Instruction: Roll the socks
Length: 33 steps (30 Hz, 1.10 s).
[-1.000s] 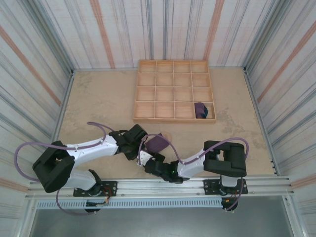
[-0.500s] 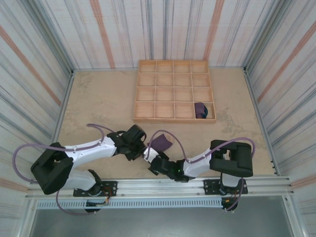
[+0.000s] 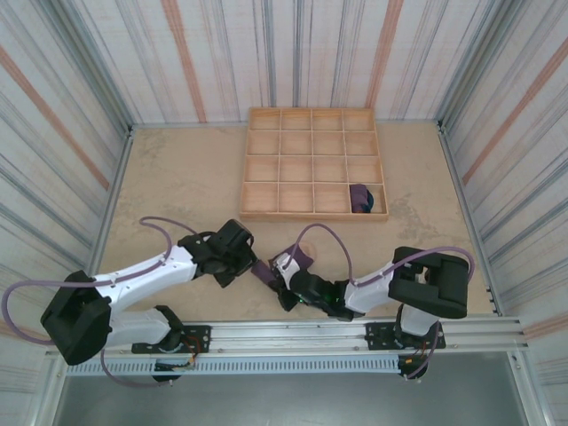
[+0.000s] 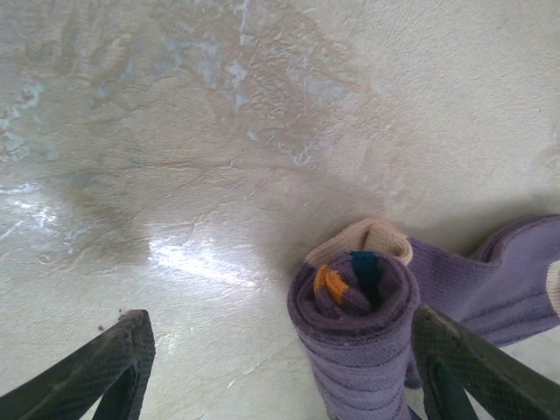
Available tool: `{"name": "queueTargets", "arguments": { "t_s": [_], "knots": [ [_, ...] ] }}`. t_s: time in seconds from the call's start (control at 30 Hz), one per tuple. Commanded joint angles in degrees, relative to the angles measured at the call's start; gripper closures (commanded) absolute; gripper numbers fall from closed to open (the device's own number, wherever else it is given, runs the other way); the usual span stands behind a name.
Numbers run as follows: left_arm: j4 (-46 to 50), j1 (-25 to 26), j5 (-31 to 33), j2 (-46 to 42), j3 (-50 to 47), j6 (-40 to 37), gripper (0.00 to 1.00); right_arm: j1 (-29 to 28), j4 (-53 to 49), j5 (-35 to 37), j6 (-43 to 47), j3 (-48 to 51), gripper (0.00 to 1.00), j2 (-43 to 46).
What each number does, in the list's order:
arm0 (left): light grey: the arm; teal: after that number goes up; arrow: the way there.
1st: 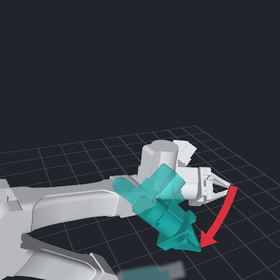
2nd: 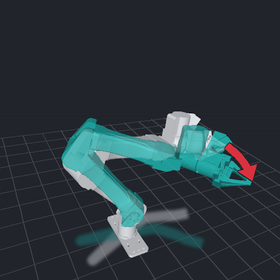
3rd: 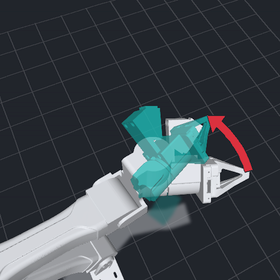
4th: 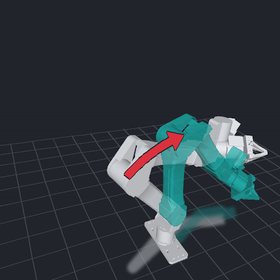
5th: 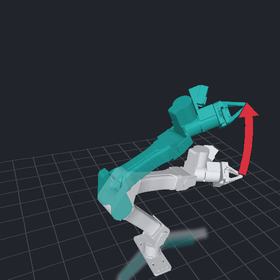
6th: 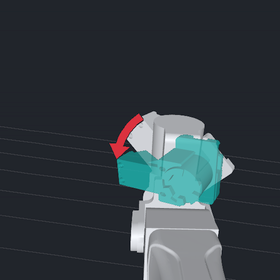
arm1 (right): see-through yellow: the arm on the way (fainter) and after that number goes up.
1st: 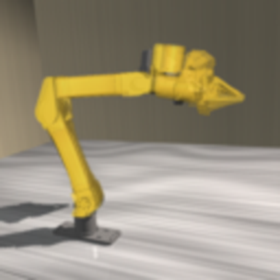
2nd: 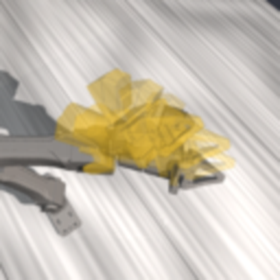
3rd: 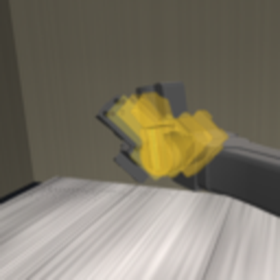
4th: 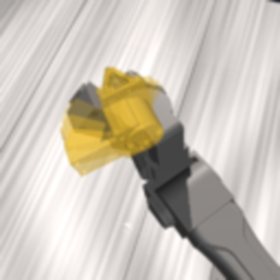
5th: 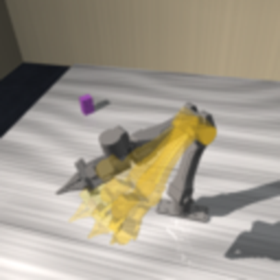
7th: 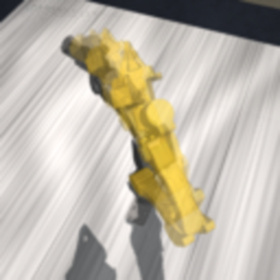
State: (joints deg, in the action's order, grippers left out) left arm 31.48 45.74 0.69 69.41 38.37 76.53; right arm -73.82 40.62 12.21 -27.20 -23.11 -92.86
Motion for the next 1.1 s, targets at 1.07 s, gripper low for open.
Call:
{"name": "queueTargets", "arguments": {
  "t_s": [1.07],
  "knots": [
    [-1.7,3.4,0.9,4.8,3.2,-1.5,0.33,5.5,-29.4,-12.6,-53.9,12.4,1.00,4.4]
  ]
}}
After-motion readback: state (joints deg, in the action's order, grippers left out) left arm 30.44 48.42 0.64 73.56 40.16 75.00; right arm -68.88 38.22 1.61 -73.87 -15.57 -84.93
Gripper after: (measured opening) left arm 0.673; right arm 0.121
